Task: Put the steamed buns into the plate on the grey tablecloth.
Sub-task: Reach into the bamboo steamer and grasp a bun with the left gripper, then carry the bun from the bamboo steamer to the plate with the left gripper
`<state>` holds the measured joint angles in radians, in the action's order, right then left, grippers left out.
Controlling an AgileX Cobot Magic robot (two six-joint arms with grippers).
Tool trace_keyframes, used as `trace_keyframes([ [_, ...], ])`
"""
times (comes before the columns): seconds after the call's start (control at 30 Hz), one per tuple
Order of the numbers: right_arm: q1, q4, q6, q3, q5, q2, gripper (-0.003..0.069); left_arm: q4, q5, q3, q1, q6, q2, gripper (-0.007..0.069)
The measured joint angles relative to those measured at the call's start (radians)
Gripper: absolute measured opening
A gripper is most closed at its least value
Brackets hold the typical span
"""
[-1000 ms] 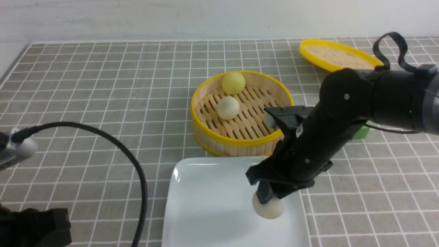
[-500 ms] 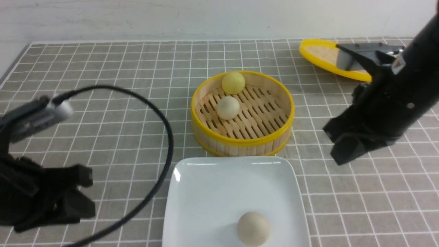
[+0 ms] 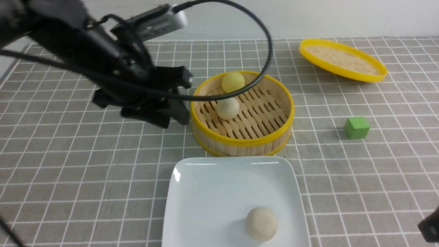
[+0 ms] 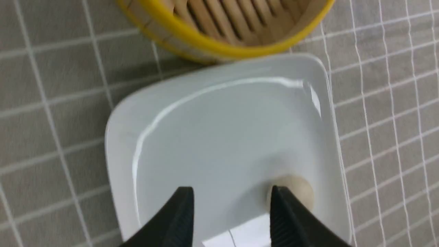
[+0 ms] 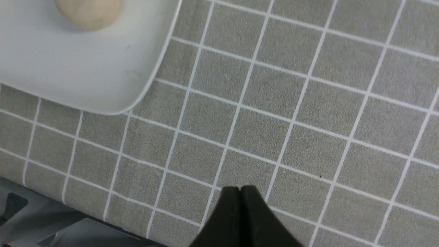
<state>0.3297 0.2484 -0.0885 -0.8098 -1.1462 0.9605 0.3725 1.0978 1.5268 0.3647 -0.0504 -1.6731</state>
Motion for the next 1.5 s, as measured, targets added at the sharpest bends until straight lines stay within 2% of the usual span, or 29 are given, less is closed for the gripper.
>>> trace_keyframes([
  [0.03,0.0,0.001,0.0,0.004,0.0,-0.009,-0.0014,-0.013,0.0,0.013,0.009,-0.005,-0.023,0.0343],
  [0.2,0.0,0.016,0.003,0.047,0.011,-0.071,-0.0012,-0.15,0.018,0.364,0.077,-0.106,-0.321,0.041],
  [0.37,-0.001,0.019,0.003,0.048,0.021,-0.074,-0.001,-0.185,0.099,0.657,0.111,-0.124,-0.548,0.0468],
  [0.5,-0.001,0.019,0.003,0.048,0.049,-0.074,-0.0009,-0.22,0.128,0.789,0.129,-0.125,-0.648,0.0478],
  [0.77,-0.001,0.019,0.003,0.048,0.103,-0.074,-0.0006,-0.257,0.084,0.831,0.13,-0.125,-0.735,0.0475],
  [0.87,-0.001,0.019,0.003,0.048,0.124,-0.074,-0.0006,-0.282,0.096,0.831,0.13,-0.125,-0.762,0.041],
  [0.9,-0.001,0.019,0.003,0.048,0.124,-0.074,-0.0006,-0.282,0.098,0.831,0.13,-0.125,-0.763,0.041],
  [0.93,-0.001,0.019,0.003,0.048,0.127,-0.074,-0.0003,-0.307,0.112,0.831,0.13,-0.125,-0.764,0.0319],
  [0.97,-0.001,0.019,0.003,0.048,0.128,-0.074,-0.0003,-0.309,0.112,0.831,0.13,-0.125,-0.764,0.0307],
  [1.07,-0.001,0.019,0.007,0.048,0.13,-0.074,-0.0001,-0.33,0.138,0.864,0.13,-0.125,-0.752,0.0083],
  [1.1,-0.001,0.019,0.009,0.048,0.13,-0.074,0.0,-0.331,0.141,0.878,0.13,-0.122,-0.742,0.0056],
  [1.37,-0.001,0.019,0.011,0.085,0.169,-0.074,0.0002,-0.367,0.141,0.902,0.13,-0.066,-0.492,0.0043],
  [1.47,-0.001,0.02,0.014,0.11,0.194,-0.074,0.0003,-0.372,0.141,0.8,0.13,-0.063,-0.351,0.0043],
  [1.5,-0.001,0.02,0.023,0.12,0.201,-0.074,0.0004,-0.365,0.141,0.698,0.129,-0.063,-0.263,0.0043],
])
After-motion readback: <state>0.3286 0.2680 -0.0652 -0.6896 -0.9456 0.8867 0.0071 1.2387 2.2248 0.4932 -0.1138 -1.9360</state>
